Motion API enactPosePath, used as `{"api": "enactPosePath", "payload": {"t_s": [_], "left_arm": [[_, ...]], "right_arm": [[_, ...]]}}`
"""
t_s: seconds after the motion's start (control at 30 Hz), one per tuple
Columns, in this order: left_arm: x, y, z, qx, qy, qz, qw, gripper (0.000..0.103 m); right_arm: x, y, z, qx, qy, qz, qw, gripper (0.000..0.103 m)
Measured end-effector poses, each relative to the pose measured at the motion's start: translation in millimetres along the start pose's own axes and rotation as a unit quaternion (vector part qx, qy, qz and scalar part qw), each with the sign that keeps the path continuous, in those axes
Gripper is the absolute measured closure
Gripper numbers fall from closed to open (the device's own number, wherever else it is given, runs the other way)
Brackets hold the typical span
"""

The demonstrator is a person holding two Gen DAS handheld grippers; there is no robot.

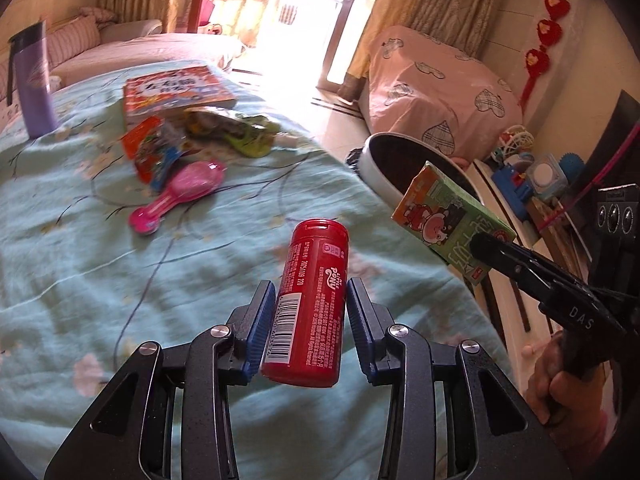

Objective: Collect trash
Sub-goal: 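Lift both held items and carry them over the bin, then open both tools above the bin to drop the can and juice box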

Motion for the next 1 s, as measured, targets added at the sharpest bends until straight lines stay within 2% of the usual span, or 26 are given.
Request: {"api": "enactPosePath", "payload": {"t_s": [0.57,1.0], "left_arm": [[-72.6,-36.6,51.6,-0.016,-0.047,-0.036,0.9981,0.067],[-106.9,-81.6,78.2,0.005,-0.077,-0.048,0.9959,0.067]], "right_arm": [[-75.0,26.8,24.8,-0.037,-0.041,-0.076,0.996,0.07],[-111.2,18.8,39.8,-0.033,-0.05,-0.105,0.993,0.07]]}}
Point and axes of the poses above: each gripper's, at about its wrist camera, not at the fingertips, and y roughly against the way its jaws point, x to its left, z to its top, the point moved 3 cm from there along -y, roughly the way its jaws point, and after that the axes turned 5 degrees about -x, right-handed, at the moved point
